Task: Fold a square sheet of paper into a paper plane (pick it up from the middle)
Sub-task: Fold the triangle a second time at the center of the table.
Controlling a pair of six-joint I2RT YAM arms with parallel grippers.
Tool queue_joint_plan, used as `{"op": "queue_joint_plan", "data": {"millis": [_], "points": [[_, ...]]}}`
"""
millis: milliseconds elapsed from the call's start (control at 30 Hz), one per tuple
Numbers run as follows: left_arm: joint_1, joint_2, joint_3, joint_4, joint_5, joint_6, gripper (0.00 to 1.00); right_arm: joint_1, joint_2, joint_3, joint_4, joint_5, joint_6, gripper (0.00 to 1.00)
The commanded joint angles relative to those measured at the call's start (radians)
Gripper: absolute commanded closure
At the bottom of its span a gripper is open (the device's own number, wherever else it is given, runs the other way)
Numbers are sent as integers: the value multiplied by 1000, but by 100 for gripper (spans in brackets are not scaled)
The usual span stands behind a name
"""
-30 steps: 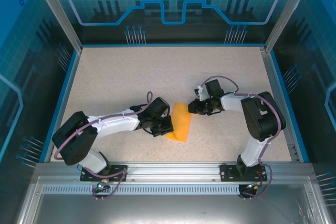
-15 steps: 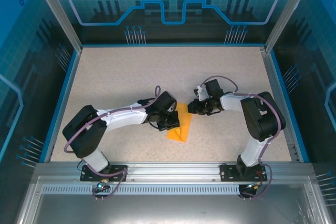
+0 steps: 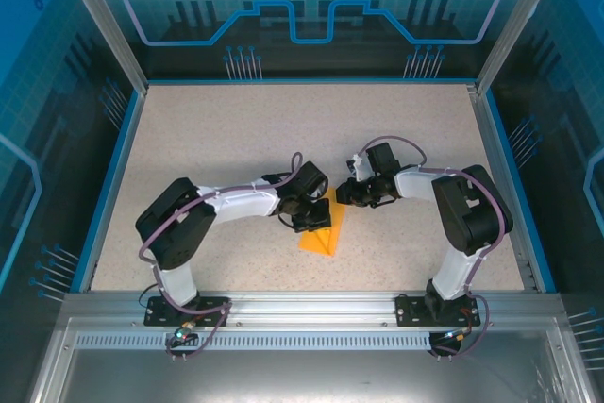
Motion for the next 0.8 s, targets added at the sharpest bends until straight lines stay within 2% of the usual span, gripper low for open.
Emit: {"op": "queue_joint_plan", "data": {"millis": [0, 433, 767], "points": [[1, 31, 46, -6, 25, 31, 100, 15, -33, 44, -13, -17, -11, 78], [1, 92, 97, -3, 38, 48, 100, 15, -11, 85, -106, 58, -53, 78], [0, 128, 129, -3, 54, 56, 100, 16, 22, 99, -127, 60, -75, 78]]}}
